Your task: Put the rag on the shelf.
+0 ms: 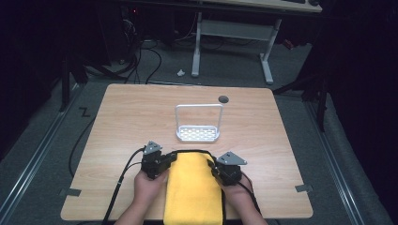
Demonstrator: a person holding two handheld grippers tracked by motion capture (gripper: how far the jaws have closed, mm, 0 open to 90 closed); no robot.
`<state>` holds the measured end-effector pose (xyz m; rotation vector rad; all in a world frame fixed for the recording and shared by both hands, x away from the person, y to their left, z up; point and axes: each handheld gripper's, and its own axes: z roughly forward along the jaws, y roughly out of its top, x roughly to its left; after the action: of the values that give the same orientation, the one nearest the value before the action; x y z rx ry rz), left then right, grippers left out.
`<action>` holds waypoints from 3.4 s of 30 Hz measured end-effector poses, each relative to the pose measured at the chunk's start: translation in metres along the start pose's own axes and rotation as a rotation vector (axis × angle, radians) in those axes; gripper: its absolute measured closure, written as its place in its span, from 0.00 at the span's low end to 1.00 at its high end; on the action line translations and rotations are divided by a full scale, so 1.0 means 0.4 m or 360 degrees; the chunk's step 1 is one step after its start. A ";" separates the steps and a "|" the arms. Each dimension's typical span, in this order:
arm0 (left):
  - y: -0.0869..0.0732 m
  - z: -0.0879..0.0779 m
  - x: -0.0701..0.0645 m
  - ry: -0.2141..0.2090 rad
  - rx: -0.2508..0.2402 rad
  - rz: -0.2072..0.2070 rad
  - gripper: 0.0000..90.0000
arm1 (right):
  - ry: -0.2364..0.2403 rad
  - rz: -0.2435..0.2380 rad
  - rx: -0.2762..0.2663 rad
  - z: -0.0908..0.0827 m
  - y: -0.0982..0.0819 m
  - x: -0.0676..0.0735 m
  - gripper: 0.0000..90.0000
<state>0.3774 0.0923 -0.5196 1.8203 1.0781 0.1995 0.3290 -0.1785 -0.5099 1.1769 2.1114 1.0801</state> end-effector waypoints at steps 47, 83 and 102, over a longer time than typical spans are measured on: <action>0.328 -0.224 -0.139 -0.0020 -0.0605 0.0287 0.92 | -0.0118 -0.0104 -0.0552 -0.188 0.297 -0.018 0.86; 0.564 -0.162 -0.064 0.0029 -0.0685 0.0319 0.93 | -0.0194 -0.0056 -0.0690 -0.166 0.492 -0.136 0.86; 0.580 0.034 0.057 0.0172 -0.0444 0.0347 0.92 | -0.0229 -0.0215 -0.0506 0.019 0.514 -0.264 0.86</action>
<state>0.5338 0.0695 -0.3477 1.6848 0.8742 0.5566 0.4853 -0.2013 -0.3409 0.9184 1.8010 1.1780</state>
